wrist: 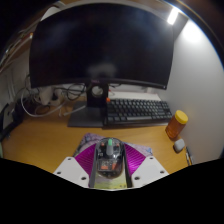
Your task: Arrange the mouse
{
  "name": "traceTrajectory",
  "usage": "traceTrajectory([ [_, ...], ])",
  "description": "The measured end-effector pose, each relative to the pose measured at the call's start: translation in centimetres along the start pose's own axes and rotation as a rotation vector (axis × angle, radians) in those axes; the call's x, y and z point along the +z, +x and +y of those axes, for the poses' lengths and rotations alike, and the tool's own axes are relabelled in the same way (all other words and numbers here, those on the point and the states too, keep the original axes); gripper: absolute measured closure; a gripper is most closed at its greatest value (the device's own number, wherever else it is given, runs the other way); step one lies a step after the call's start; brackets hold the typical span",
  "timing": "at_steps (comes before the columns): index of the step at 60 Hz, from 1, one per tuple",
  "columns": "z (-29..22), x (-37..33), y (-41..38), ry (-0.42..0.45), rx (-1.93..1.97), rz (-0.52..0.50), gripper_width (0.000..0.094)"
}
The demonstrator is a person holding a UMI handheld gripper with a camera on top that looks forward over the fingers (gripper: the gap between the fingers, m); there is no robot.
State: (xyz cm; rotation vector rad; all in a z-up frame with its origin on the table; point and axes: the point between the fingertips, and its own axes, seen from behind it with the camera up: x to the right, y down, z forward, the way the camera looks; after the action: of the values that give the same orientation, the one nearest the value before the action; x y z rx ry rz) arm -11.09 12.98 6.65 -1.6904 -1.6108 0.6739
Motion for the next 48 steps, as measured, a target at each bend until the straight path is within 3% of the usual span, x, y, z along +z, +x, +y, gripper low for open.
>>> traceTrajectory([
  [7, 3.8, 2.2, 1.9, -0.051, 0.01, -0.05, 0.0511],
  [24, 7.6, 3.9, 2.9, -0.077, 0.021, -0.095, 0.0494],
  [31, 7.7, 3.7, 2.8, -0.084, 0.013, -0.095, 0.041],
  [36, 7.5, 2.7, 3.2, -0.096, 0.02, -0.073, 0.0058],
  [48, 6.1, -6.6, 1.7, -0.115, 0.025, -0.088, 0.0078],
])
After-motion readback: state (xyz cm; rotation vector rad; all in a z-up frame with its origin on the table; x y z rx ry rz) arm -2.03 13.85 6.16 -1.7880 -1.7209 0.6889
